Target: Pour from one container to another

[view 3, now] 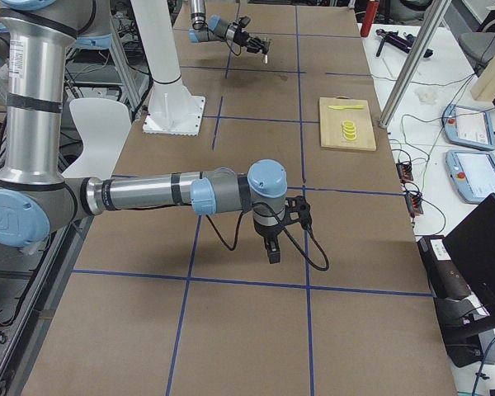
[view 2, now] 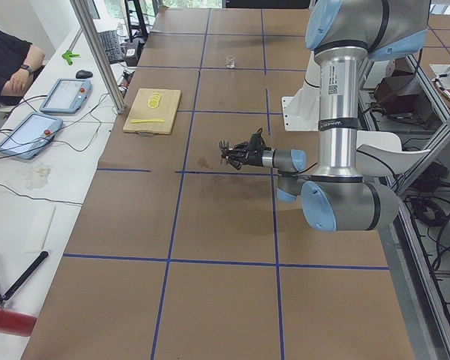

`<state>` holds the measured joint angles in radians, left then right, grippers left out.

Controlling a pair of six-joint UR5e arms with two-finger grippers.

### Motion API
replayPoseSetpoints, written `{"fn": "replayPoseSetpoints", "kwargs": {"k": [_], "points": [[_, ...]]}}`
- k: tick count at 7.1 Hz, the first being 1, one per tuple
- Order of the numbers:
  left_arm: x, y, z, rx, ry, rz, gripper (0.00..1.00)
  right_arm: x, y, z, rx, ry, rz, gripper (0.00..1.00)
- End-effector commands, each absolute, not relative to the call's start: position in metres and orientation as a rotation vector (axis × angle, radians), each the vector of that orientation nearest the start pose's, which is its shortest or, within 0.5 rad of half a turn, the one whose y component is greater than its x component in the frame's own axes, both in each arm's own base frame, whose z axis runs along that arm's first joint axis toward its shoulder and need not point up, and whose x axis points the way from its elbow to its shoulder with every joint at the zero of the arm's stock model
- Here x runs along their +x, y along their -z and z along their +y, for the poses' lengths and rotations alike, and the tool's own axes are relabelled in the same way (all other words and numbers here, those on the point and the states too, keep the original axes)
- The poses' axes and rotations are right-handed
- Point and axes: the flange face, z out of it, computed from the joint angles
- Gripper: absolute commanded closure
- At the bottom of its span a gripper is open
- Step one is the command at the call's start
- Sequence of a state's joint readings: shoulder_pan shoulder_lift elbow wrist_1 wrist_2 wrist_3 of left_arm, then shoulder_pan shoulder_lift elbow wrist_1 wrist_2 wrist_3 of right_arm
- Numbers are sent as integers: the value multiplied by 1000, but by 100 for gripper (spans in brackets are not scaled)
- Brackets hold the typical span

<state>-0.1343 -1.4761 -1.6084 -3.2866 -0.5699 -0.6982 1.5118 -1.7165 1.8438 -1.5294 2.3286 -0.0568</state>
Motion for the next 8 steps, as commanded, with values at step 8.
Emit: {"fn": "replayPoseSetpoints", "kwargs": {"k": [8], "points": [[375,-370,-343,1667,-597,1150,100,39,-576,-449,185,180,-756,0]]}}
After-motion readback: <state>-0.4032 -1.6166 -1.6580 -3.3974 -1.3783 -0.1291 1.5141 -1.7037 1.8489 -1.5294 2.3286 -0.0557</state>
